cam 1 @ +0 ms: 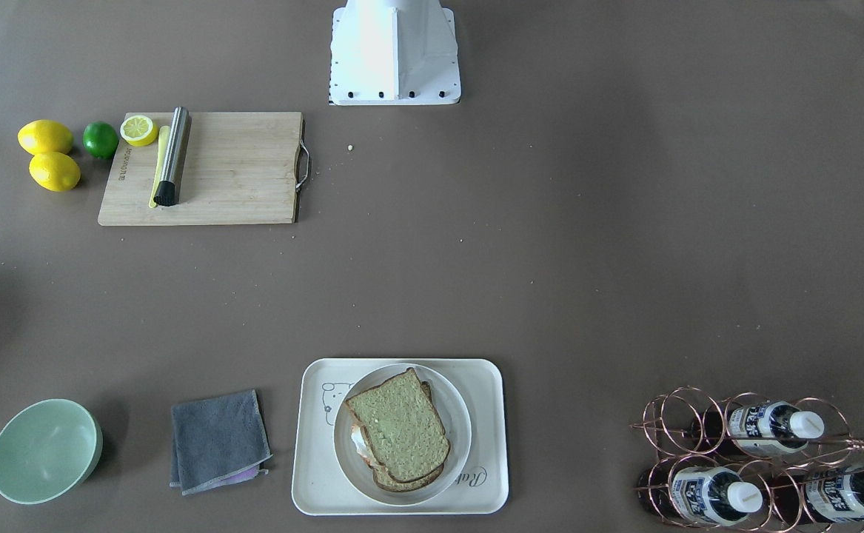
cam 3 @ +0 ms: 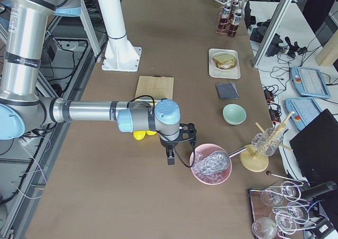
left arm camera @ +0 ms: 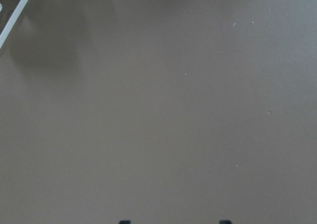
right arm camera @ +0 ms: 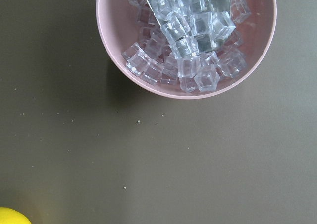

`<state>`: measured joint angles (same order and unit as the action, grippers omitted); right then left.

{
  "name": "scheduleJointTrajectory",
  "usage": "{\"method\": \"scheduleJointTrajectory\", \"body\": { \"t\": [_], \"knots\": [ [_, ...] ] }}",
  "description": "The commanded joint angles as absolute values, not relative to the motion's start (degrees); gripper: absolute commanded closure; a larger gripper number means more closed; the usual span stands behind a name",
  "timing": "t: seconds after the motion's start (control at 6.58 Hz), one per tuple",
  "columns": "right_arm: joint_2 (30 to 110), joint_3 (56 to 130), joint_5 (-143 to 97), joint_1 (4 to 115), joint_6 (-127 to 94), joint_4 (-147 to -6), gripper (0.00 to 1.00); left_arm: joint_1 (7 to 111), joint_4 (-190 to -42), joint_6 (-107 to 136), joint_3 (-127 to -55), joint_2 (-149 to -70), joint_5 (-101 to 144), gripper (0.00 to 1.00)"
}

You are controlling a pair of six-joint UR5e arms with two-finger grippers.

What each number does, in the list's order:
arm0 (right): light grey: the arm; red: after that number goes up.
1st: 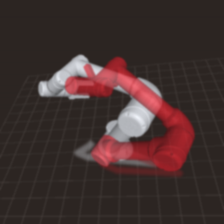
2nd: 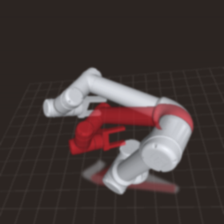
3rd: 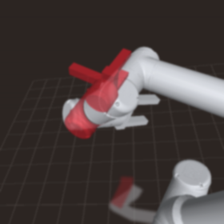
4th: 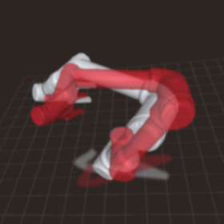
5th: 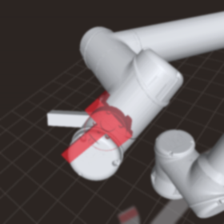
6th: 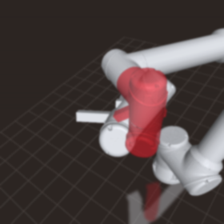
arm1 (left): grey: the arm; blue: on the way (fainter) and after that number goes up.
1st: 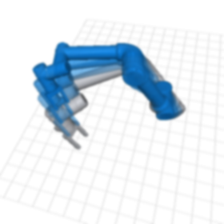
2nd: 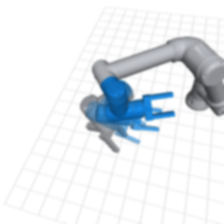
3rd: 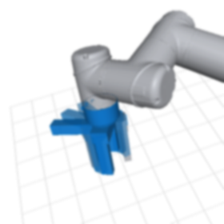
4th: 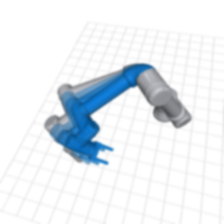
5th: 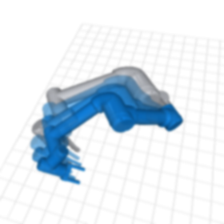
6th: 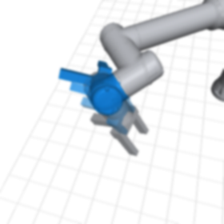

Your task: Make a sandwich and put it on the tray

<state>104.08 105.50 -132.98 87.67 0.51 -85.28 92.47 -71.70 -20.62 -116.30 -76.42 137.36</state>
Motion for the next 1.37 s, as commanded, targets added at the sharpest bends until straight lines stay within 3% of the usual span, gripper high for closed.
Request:
{"method": "scheduleJointTrajectory", "body": {
  "t": [0.0, 1.22],
  "knots": [
    [103.27, 105.12, -134.03, 87.19, 0.18, -85.87, 0.0, 93.86, -71.01, -21.01, -115.84, -76.03, 136.5, 0.02],
    [106.44, 105.3, -137.29, 88.86, 0.62, -85.69, 0.0, 95.27, -71.89, -20.83, -112.24, -76.91, 135.88, 0.02]
  ]
}}
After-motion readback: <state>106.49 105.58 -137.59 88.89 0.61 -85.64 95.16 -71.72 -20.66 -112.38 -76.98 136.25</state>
